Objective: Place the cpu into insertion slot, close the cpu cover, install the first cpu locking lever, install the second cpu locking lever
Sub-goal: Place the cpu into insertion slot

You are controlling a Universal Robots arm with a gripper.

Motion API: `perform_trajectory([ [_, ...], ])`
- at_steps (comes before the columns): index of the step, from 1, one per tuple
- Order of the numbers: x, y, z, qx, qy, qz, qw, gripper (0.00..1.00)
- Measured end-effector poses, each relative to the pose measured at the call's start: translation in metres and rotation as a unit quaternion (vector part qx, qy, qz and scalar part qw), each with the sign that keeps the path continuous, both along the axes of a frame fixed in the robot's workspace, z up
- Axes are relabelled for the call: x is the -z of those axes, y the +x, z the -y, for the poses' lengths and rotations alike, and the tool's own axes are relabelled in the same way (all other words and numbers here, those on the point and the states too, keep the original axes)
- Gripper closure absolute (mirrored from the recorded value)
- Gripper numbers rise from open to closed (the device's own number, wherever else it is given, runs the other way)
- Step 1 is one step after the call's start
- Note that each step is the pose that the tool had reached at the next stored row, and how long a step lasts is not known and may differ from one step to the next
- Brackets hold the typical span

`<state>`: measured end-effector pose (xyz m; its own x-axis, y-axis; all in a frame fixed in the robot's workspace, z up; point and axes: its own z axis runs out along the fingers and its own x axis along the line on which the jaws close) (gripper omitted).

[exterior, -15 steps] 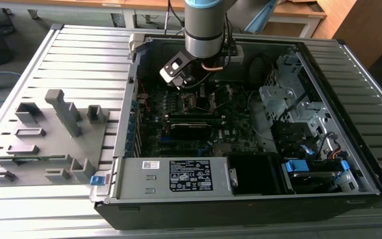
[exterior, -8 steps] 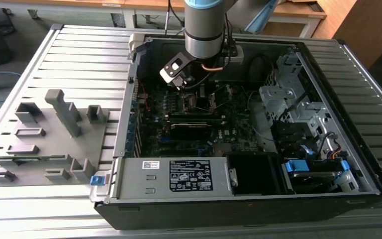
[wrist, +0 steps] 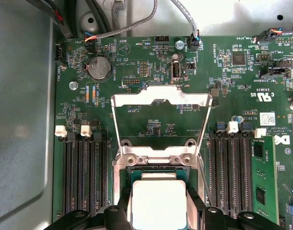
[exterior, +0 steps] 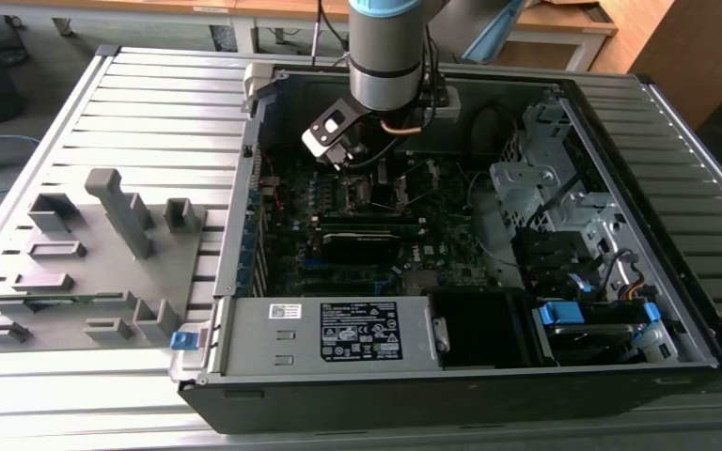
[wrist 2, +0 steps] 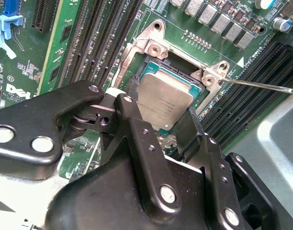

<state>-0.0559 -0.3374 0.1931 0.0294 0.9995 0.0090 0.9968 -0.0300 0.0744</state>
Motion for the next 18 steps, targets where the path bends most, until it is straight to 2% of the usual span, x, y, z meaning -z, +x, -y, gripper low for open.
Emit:
perform_trajectory([
  [18, 0.0003, 0.0, 0.0, 0.0, 0.0, 0.0, 1.0, 0.46],
])
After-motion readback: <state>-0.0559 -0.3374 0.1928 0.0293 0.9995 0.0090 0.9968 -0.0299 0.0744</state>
